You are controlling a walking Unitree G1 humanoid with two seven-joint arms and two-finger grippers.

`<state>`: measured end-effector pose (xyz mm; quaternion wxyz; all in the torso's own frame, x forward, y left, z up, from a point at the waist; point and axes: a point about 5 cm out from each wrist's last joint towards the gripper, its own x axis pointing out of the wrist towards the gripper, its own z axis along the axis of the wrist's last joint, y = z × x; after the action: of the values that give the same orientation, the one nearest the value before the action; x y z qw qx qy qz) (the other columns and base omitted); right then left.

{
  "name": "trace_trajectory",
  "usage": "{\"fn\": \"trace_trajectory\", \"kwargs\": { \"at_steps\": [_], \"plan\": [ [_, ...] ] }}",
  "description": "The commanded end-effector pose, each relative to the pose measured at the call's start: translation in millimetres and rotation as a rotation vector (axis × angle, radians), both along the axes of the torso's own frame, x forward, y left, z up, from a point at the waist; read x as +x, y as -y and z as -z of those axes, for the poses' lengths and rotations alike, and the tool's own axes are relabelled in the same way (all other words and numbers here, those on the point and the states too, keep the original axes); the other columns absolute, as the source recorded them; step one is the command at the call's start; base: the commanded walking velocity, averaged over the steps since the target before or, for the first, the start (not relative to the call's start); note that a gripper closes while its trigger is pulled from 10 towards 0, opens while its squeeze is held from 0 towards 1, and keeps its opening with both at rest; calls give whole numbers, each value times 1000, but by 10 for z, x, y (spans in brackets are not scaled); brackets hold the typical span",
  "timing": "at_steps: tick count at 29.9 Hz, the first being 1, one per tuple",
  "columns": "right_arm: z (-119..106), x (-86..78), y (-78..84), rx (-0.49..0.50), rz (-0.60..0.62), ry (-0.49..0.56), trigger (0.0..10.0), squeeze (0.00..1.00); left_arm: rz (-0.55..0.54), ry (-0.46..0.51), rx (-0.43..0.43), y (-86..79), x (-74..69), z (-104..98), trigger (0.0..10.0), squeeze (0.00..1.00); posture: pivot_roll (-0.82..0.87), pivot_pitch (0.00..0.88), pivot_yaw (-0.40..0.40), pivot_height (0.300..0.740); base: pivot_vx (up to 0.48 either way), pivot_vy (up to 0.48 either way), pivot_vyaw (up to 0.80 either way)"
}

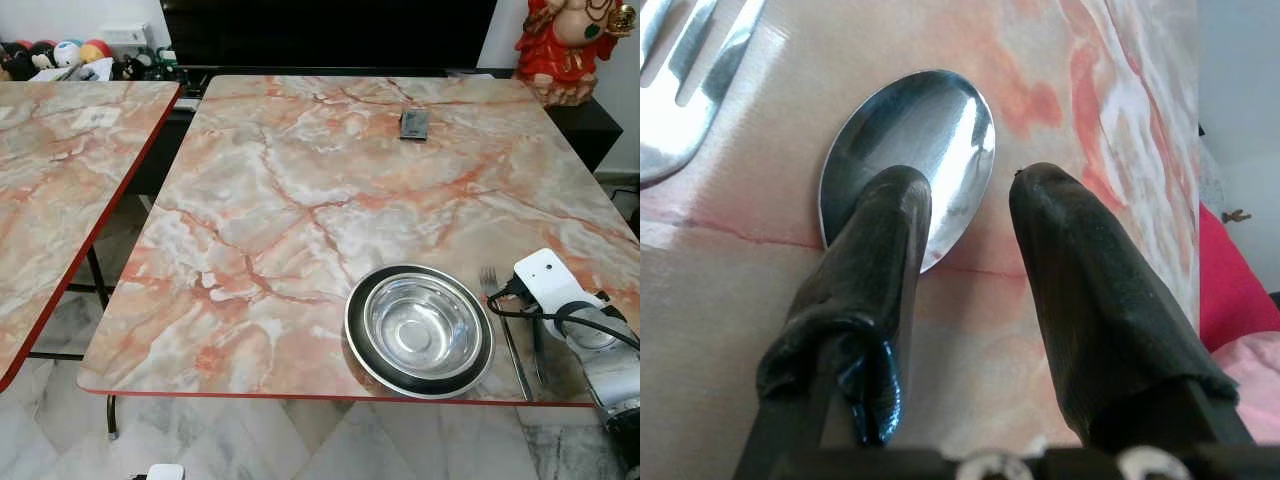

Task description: Setting the table

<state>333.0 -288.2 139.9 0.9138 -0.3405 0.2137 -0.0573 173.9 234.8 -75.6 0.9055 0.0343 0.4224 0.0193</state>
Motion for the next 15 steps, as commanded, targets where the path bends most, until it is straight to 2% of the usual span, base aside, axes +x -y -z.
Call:
{"fn": "trace_trajectory", "kwargs": {
  "at_steps": [1,15],
  "plan": [
    [48,-12,-3,9,7,-12,10000,0,-11,-45,4,-38,-106,45,10000,0,-41,190,24,740,0,0,0],
    [7,5,-53,13,-38,-10,10000,0,-8,-44,-1,-36,-104,44,10000,0,-44,189,23,740,0,0,0]
  ]
}}
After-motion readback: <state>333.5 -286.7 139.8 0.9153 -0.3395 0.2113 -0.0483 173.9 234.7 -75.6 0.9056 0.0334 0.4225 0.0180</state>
